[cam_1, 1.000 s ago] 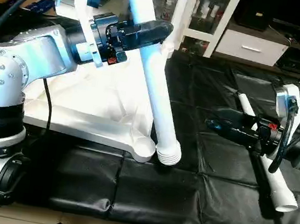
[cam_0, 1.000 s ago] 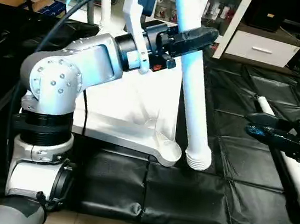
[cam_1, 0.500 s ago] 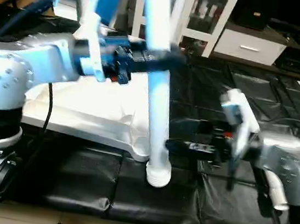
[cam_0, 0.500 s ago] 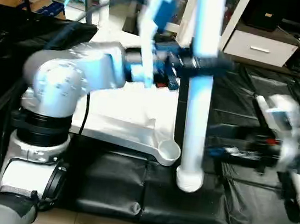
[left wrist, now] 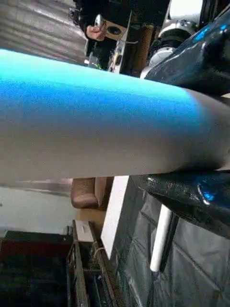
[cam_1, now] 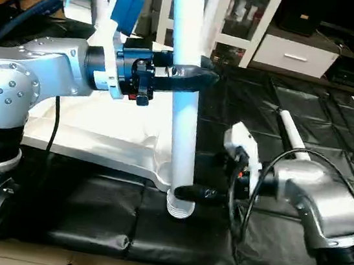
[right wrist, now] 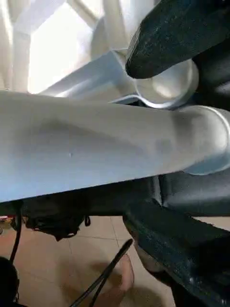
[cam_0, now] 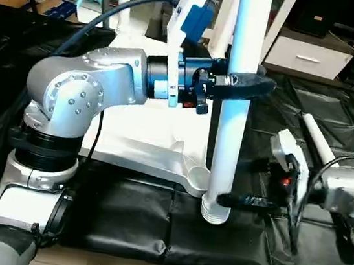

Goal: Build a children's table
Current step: Pick table leg

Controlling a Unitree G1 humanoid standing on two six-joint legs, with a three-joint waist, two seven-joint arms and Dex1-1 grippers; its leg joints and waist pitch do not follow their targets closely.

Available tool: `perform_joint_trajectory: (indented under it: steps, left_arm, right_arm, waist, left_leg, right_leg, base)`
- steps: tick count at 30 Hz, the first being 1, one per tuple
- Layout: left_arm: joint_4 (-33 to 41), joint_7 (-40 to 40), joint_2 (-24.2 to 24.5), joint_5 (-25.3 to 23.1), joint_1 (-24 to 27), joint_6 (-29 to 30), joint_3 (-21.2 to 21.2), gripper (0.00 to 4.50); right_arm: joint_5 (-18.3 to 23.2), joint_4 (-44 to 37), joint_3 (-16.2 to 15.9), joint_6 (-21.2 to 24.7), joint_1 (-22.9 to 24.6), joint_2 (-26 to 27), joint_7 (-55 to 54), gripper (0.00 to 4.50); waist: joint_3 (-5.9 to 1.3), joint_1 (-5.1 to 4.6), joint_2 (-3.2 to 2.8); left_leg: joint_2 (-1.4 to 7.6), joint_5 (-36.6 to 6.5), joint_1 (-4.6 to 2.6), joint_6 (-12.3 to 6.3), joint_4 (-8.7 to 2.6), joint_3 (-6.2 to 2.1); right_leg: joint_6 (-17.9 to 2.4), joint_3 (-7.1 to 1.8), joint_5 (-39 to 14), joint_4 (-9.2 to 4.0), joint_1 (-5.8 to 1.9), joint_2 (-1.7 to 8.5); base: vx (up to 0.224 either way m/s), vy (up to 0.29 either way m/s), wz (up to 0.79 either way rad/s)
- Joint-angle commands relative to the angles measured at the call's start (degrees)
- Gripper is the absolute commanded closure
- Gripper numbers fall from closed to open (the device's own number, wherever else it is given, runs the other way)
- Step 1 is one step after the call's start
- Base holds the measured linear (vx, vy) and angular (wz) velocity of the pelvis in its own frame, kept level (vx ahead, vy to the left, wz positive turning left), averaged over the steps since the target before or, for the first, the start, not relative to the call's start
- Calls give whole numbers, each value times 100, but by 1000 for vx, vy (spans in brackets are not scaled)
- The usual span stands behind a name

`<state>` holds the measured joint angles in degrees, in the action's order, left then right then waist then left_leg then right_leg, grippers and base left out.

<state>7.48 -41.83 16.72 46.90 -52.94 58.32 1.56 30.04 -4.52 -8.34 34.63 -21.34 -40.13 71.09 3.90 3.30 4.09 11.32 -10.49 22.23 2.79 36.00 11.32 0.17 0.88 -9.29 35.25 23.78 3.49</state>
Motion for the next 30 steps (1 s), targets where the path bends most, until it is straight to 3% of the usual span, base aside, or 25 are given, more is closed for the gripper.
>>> perform_joint_trajectory:
  steps: [1, 3, 10, 11, 15, 16, 26, 30]
  left_arm:
    - [-26, -71, -7, -25, -175, -73, 69, 289]
    - [-33, -96, -4, -27, -176, -69, 76, 289]
    - [-20, -154, -10, -5, -171, -59, 122, 289]
    - [-7, -161, -13, -3, -164, -50, 132, 289]
    - [42, -162, -55, 19, -128, -13, 168, 289]
    - [55, -164, -62, 26, -121, -2, 180, 289]
    - [34, -207, -59, 25, -133, 6, 212, 289]
    - [48, -233, -49, 58, -138, 26, 204, 289]
  right_arm:
    - [-113, -23, 41, -188, 45, 12, -41, 0]
    - [-71, -28, 49, -233, 50, 79, -44, 0]
    - [-106, -18, -24, -374, 57, 170, -5, 0]
    - [-77, -16, -22, -373, 57, 185, 23, 28]
    - [-104, -16, -42, -458, 72, 211, 102, 40]
    - [-153, -15, -54, -540, 87, 221, 109, 66]
    - [-271, -66, -177, -717, 227, 85, 320, 154]
    - [-316, -72, -228, -760, 302, 13, 395, 166]
  waist:
    - [-419, -13, 9]
    - [-422, -13, -11]
    - [-428, -14, 3]
    - [-431, -14, 1]
    - [-436, -11, 5]
    - [-434, -11, 2]
    - [-427, -7, 3]
    - [-425, -13, 6]
  left_leg:
    - [162, -1088, -135, 78, -404, -88]
    - [164, -1107, -143, 85, -406, -91]
    - [161, -1074, -138, 67, -407, -87]
    - [160, -1055, -135, 58, -404, -85]
    - [163, -1031, -139, 36, -398, -81]
    - [164, -1007, -140, 27, -400, -81]
    - [165, -1066, -143, 22, -401, -82]
    - [160, -1081, -129, 20, -401, -86]
  right_leg:
    - [-976, -125, -1857, -415, -237, 306]
    - [-986, -124, -1844, -412, -235, 308]
    - [-1030, -127, -1720, -404, -247, 306]
    - [-1039, -128, -1679, -398, -250, 306]
    - [-1062, -129, -1630, -393, -249, 310]
    - [-1079, -128, -1594, -389, -248, 306]
    - [-1051, -131, -1678, -400, -252, 303]
    - [-1037, -127, -1738, -405, -253, 306]
  base:
    - [0, 0, 0]
    - [0, 0, 0]
    - [0, 0, 0]
    - [0, 0, 0]
    - [0, 0, 0]
    - [0, 0, 0]
    - [0, 0, 0]
    - [0, 0, 0]
